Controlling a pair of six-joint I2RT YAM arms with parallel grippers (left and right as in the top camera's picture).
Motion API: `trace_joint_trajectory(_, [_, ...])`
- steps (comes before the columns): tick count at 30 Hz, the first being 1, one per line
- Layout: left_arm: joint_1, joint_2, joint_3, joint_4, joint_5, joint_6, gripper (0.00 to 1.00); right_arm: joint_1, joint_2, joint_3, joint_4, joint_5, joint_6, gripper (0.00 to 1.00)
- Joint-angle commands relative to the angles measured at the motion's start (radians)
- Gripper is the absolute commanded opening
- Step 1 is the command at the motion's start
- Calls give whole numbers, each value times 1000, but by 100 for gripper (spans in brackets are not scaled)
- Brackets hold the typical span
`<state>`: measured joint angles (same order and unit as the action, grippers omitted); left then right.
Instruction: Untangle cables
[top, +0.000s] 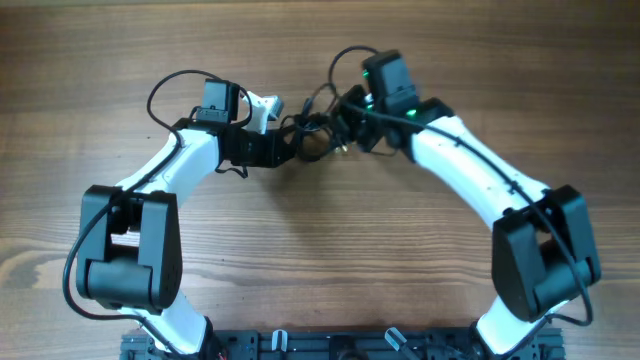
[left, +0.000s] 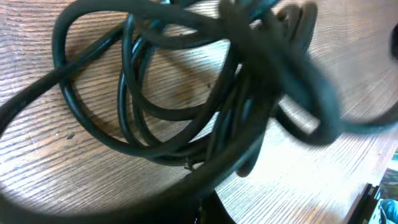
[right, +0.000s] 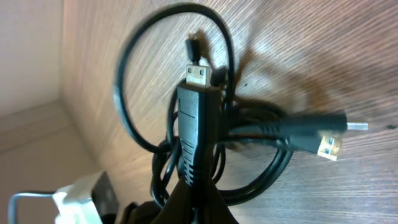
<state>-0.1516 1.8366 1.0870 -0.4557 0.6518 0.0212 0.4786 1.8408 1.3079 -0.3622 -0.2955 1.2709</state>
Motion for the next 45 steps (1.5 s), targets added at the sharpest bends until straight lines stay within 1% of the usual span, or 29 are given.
trace_joint_trajectory(1, [-5, 10, -8, 3, 1, -7, 4, 89, 9, 6, 3, 270, 77, 4])
trace_joint_trajectory(5, [-5, 10, -8, 4, 1, -7, 4, 149, 9, 6, 44, 459, 90, 5])
trace_joint_trajectory(7, [-5, 10, -8, 4, 1, -7, 4, 171, 9, 6, 72, 518, 89, 5])
trace_joint_trajectory(15, [-5, 9, -8, -7, 1, -12, 4, 192, 62, 6, 171, 535, 69, 5])
trace_joint_trajectory(18, [5, -3, -3, -25, 1, -64, 9, 189, 86, 6, 188, 534, -27, 4])
trace_joint_trajectory(20, [15, -32, 13, -68, -13, -65, 9, 182, 85, 6, 191, 534, -144, 5])
trace_joint_trajectory(22, [19, -84, 26, -101, -76, -95, 10, 174, 76, 6, 190, 514, -288, 4])
trace_joint_trajectory(23, [19, -116, 29, -111, -106, -113, 11, 170, 72, 6, 187, 488, -354, 4])
trace_joint_trajectory(25, [18, -190, 31, -119, -122, -125, 13, 164, 68, 6, 186, 435, -476, 4])
trace_joint_trajectory(26, [18, -227, 32, -122, -124, -136, 15, 163, 67, 6, 184, 407, -509, 4])
trace_joint_trajectory(28, [18, -309, 35, -125, -141, -172, 19, 155, 66, 6, 182, 328, -515, 4])
trace_joint_trajectory(30, [18, -366, 39, -125, -188, -202, 20, 141, 66, 6, 187, 248, -509, 4])
trace_joint_trajectory(33, [18, -433, 41, -103, -270, -209, 20, 98, 66, 6, 212, 3, -513, 4])
trace_joint_trajectory(35, [18, -435, 41, -81, -301, -209, 23, 67, 67, 6, 218, -141, -530, 4])
trace_joint_trajectory(36, [18, -428, 41, -73, -308, -209, 27, 52, 67, 6, 219, -210, -562, 4])
trace_joint_trajectory(38, [18, -391, 41, -55, -308, -209, 39, 28, 67, 6, 206, -316, -637, 4])
trace_joint_trajectory(40, [18, -356, 41, -42, -309, -209, 46, 13, 67, 6, 180, -381, -694, 4])
trace_joint_trajectory(41, [18, -328, 41, -30, -309, -209, 51, 8, 67, 6, 156, -409, -738, 4])
trace_joint_trajectory(42, [18, -307, 41, -17, -309, -209, 53, 6, 67, 6, 135, -426, -782, 4])
trace_joint_trajectory(45, [18, -240, 41, 40, -289, -209, 63, 5, 67, 6, 75, -462, -909, 4])
